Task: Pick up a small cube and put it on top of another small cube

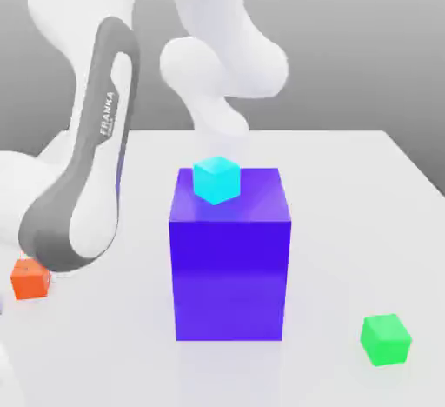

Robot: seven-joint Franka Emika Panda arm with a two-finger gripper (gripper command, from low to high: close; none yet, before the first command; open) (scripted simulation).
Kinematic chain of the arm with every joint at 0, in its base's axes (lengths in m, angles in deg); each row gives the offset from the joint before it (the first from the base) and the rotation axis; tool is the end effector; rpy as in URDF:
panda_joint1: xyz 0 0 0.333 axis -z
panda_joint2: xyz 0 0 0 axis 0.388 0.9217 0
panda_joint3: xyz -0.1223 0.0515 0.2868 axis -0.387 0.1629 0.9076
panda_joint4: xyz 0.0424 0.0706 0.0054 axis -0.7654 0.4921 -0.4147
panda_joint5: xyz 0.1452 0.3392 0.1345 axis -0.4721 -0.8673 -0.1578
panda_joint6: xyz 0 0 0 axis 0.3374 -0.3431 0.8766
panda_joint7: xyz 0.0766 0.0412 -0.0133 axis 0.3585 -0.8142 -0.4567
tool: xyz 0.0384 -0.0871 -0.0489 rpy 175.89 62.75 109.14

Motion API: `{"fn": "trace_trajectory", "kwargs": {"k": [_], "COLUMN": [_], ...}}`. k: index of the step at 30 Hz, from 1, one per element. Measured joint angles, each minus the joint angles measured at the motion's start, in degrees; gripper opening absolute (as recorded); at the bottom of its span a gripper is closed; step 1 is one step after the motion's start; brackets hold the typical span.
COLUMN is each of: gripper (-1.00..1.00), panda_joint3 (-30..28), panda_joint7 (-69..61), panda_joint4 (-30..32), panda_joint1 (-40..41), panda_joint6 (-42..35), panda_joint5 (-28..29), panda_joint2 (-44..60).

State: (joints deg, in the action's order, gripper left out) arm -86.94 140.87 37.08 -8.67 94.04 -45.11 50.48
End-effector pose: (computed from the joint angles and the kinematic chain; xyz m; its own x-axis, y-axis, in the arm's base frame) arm 0.5416 -0.2004 0.1994 0.0267 -0.9993 -0.0243 -0.9996 -0.0265 -0.0089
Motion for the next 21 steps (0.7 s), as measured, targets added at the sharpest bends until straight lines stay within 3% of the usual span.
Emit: {"fn": "trace_trajectory", "kwargs": {"k": [11, 14, 17, 18, 21], "gripper": [-1.00, -1.00, -1.00, 1.00, 1.00], "panda_joint3": [11.0, 14.9, 16.9, 16.6, 16.6], "panda_joint7": [12.6, 17.9, 25.4, 26.9, 26.9], "panda_joint4": [16.0, 20.4, 21.9, 22.0, 22.0], "panda_joint1": [-18.0, -23.6, -30.7, -32.3, -32.3], "panda_joint6": [3.0, 4.5, 9.4, 11.2, 11.2], "panda_joint5": [4.8, 7.5, 12.8, 14.3, 14.3], "panda_joint2": [-13.6, -16.5, -12.8, -10.9, -10.9]}}
